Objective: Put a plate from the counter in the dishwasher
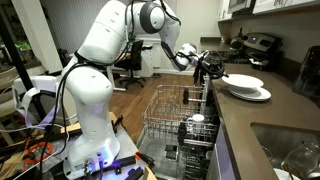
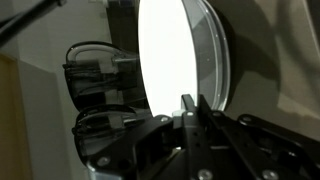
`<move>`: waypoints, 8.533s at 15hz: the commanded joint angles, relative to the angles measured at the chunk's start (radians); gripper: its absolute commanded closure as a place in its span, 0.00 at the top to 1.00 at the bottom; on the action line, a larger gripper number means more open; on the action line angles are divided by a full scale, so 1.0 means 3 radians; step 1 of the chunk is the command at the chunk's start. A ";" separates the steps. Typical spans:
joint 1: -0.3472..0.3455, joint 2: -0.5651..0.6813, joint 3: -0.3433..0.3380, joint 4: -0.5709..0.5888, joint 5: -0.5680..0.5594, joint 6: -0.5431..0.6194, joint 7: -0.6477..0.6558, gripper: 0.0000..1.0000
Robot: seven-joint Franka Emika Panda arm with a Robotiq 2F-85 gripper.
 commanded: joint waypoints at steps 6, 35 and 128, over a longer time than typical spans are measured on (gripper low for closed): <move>-0.0017 -0.0004 0.0117 0.0007 -0.0005 -0.0053 -0.0001 0.07; 0.0593 0.0173 0.0483 0.0173 0.0094 -0.0951 0.0219 0.06; 0.0484 -0.1675 0.0744 -0.2565 0.2312 0.1778 0.0222 0.05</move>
